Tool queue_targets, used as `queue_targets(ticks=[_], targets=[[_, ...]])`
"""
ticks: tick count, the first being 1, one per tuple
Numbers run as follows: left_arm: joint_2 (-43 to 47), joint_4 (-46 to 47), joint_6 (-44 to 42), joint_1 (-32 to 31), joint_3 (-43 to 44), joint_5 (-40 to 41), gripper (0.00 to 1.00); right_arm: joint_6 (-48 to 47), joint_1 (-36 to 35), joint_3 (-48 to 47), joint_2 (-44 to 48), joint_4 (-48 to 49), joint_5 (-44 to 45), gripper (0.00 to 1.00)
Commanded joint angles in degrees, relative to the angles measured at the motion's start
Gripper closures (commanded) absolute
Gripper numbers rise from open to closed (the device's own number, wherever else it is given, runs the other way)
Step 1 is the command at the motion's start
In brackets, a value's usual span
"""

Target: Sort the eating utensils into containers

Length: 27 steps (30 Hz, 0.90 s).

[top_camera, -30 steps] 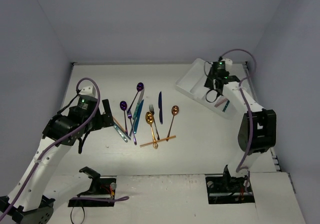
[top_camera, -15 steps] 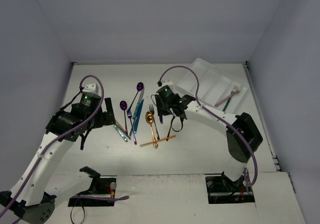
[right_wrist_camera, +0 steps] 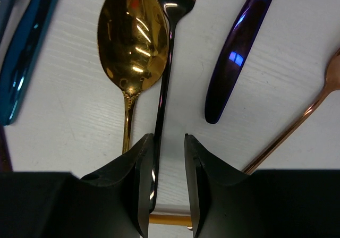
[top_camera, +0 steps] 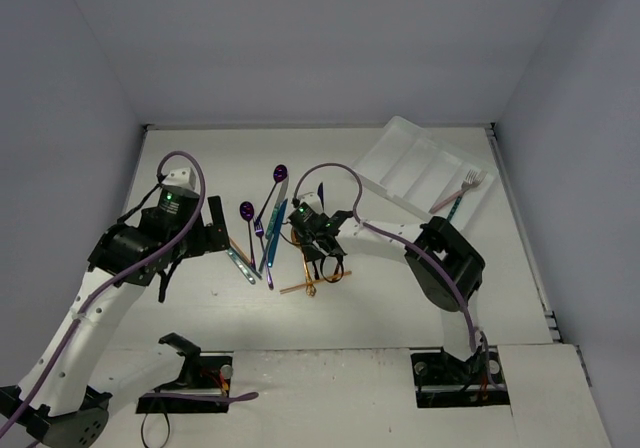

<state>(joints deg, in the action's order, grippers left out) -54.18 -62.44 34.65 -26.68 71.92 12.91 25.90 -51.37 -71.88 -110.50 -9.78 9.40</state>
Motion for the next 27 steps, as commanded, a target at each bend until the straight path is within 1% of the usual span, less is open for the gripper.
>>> queue_targets(ticks=[1, 12, 21, 25, 27], targets=[[0.83, 1.61, -0.64, -0.22, 1.47, 0.27, 0.06, 1.18, -0.13, -2.67, -1.22, 0.65, 2.55, 0.73], [1.10, 1.44, -0.82, -0.22, 1.21, 0.36, 0.06, 1.11, 0.17, -5.83, -6.31, 0.73, 4.75, 0.75], [1.76, 1.35, -1.46, -0.22, 1.03, 1.03, 0.06, 1.14, 3.68, -7.08, -10.19, 1.15, 4.53, 0.80], [1.71, 1.40, -1.83, -0.22, 1.03, 1.30, 0.06, -0.35, 5.07, -8.27, -11.38, 1.13, 3.96, 0.86], [1.56, 1.35, -2.00, -0.22, 1.27, 1.44, 0.06, -1.32, 5.69, -9.20, -11.78, 1.17, 3.85, 0.92]])
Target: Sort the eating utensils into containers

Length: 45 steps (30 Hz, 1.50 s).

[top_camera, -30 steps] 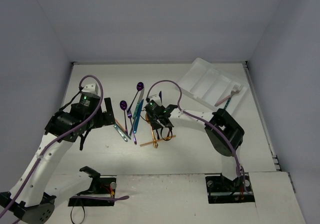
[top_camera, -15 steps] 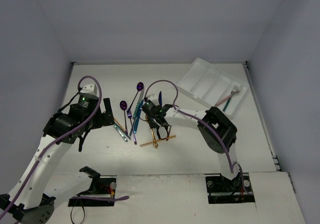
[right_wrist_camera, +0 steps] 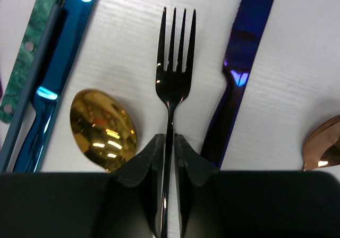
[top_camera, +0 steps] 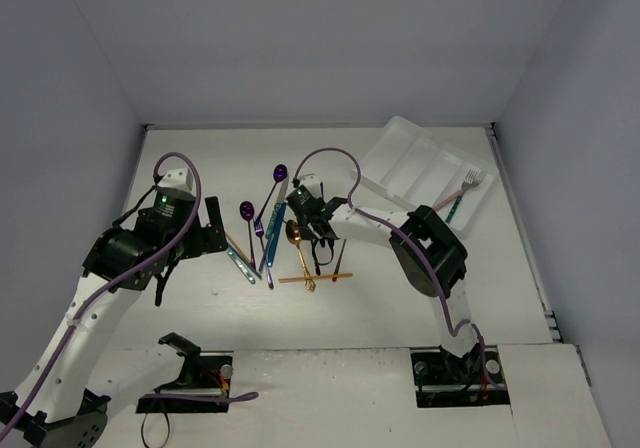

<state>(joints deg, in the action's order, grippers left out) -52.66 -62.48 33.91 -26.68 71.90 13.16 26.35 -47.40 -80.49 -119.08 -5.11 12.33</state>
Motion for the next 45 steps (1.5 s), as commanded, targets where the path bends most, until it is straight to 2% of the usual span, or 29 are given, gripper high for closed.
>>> queue_targets(ticks=[1, 3, 8, 13, 17, 25, 28, 36, 43, 45], targets=[[-0.08, 1.39, -1.33, -0.22, 1.41, 1.22, 0.06, -2.02, 2.07, -0.82, -3.08, -3.50, 0.88, 0.96], [-0.34, 1.39, -1.57, -0.22, 1.67, 1.25, 0.06, -2.48, 2.62, -1.77, -2.64, -3.56, 1.04, 0.99], [-0.84, 1.48, -1.74, -0.22, 2.18, 1.44, 0.06, -4.46, 3.63, -4.93, 1.63, -3.59, 2.35, 1.00], [-1.04, 1.57, -1.58, -0.22, 2.46, 1.59, 0.06, -6.03, 5.41, -8.47, 9.93, -3.68, 4.09, 1.00], [-1.21, 1.66, -1.15, -0.22, 2.29, 1.60, 0.06, -5.73, 9.51, -8.40, 16.14, -3.68, 6.41, 1.00], [-1.65, 1.75, -0.17, -0.31, 1.86, 1.02, 0.06, -2.32, 29.74, -0.50, 22.98, -4.30, 7.89, 1.00], [-1.79, 1.83, 0.27, -0.23, 1.41, 0.44, 0.06, -2.03, 38.32, 1.60, 22.56, -4.29, 7.32, 1.00], [-3.13, 1.92, 1.41, -0.31, 0.88, -0.93, 0.06, 0.32, 50.23, 0.65, 14.25, -2.74, 6.41, 1.00], [-5.78, 4.40, 3.05, -0.31, -0.41, -5.24, 0.06, 1.35, 54.23, -3.56, 6.33, -2.36, 7.35, 0.99], [-7.49, 5.71, 4.07, -0.31, -0.90, -6.51, 0.06, 0.80, 54.49, -4.33, 5.28, -2.36, 6.73, 0.91]])
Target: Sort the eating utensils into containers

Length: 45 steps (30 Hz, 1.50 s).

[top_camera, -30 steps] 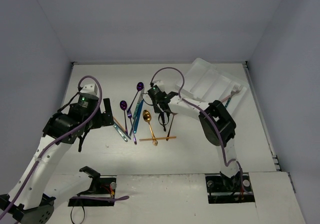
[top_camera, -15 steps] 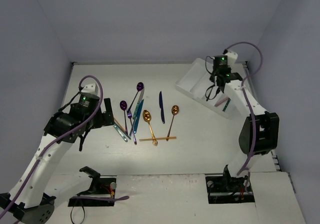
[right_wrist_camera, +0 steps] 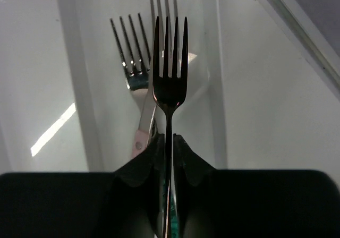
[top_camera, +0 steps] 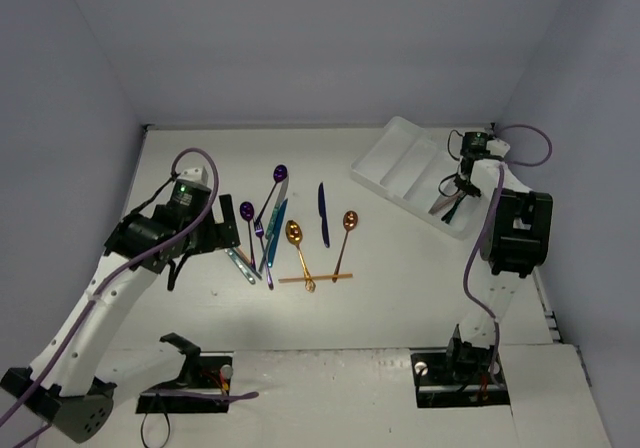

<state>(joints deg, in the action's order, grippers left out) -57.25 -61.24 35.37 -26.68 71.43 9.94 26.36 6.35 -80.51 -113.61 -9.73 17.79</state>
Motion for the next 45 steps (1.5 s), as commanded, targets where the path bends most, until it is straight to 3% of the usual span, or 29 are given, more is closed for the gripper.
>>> queue_targets(ticks=[1, 6, 10, 21, 30, 45], targets=[[-3.46, 5.20, 2.95, -0.34, -0.66, -3.68, 0.06, 0.38, 0.77, -4.66, -0.44, 2.26, 0.80, 0.84], [-6.72, 9.99, 5.00, -0.72, -1.48, -4.41, 0.07, -1.17, 0.52, -5.44, 2.96, 2.18, -1.94, 0.60], [-10.83, 12.68, 6.89, -1.96, -0.95, -2.14, 0.10, -1.59, 0.24, -4.25, 12.14, 2.00, -2.64, 0.55], [-26.96, 21.01, 11.38, -4.96, 0.48, 9.34, 0.43, 2.31, -2.72, 7.25, 34.86, 1.18, -16.16, 0.53], [-36.83, 25.85, 12.97, -4.11, -0.12, 10.27, 0.63, 0.08, -3.44, 16.89, 46.57, 0.60, -23.54, 0.50], [-46.44, 33.91, 12.92, -0.75, -2.97, 4.14, 0.73, -1.86, -6.00, 20.98, 51.62, -1.54, -25.52, 0.49]])
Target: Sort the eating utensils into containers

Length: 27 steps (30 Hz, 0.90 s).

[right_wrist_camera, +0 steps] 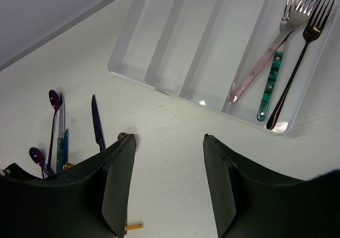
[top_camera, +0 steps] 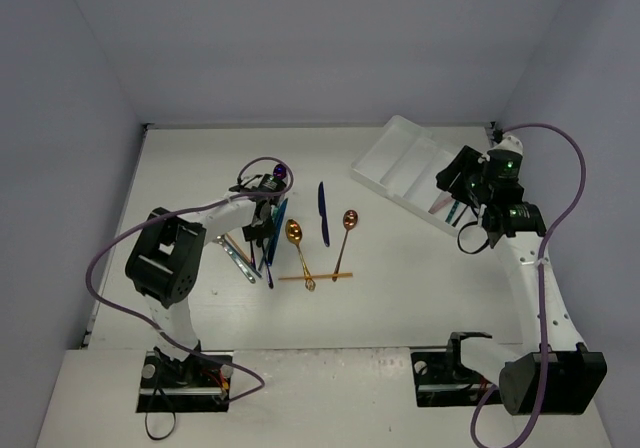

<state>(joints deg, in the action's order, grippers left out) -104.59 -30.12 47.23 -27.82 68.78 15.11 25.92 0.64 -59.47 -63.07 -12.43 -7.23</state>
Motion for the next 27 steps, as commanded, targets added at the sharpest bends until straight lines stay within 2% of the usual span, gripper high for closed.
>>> queue_targets(ticks=[1, 9, 12, 15, 27], targets=[[0.78, 2.79, 1.15, 0.40, -0.47, -1.15, 0.74, -1.46, -0.29, -0.09, 1.05, 1.12, -0.35, 0.49], [0.35, 2.96, 3.59, 0.40, -2.98, -3.43, 0.80, -1.57, -1.70, -0.20, 0.40, 1.00, -0.06, 0.48], [0.35, 2.88, 4.16, 0.40, -4.17, -3.91, 0.86, -1.49, -1.70, 0.03, 0.17, 0.99, 0.02, 0.48], [0.20, 2.85, 3.63, 0.40, -4.19, -4.00, 0.98, -1.49, -1.70, 0.14, -0.01, 0.95, 0.02, 0.48], [3.26, 1.16, -11.46, 0.40, 11.88, 5.77, 1.00, -1.94, -2.33, -0.16, -0.15, 1.12, -1.56, 0.48]])
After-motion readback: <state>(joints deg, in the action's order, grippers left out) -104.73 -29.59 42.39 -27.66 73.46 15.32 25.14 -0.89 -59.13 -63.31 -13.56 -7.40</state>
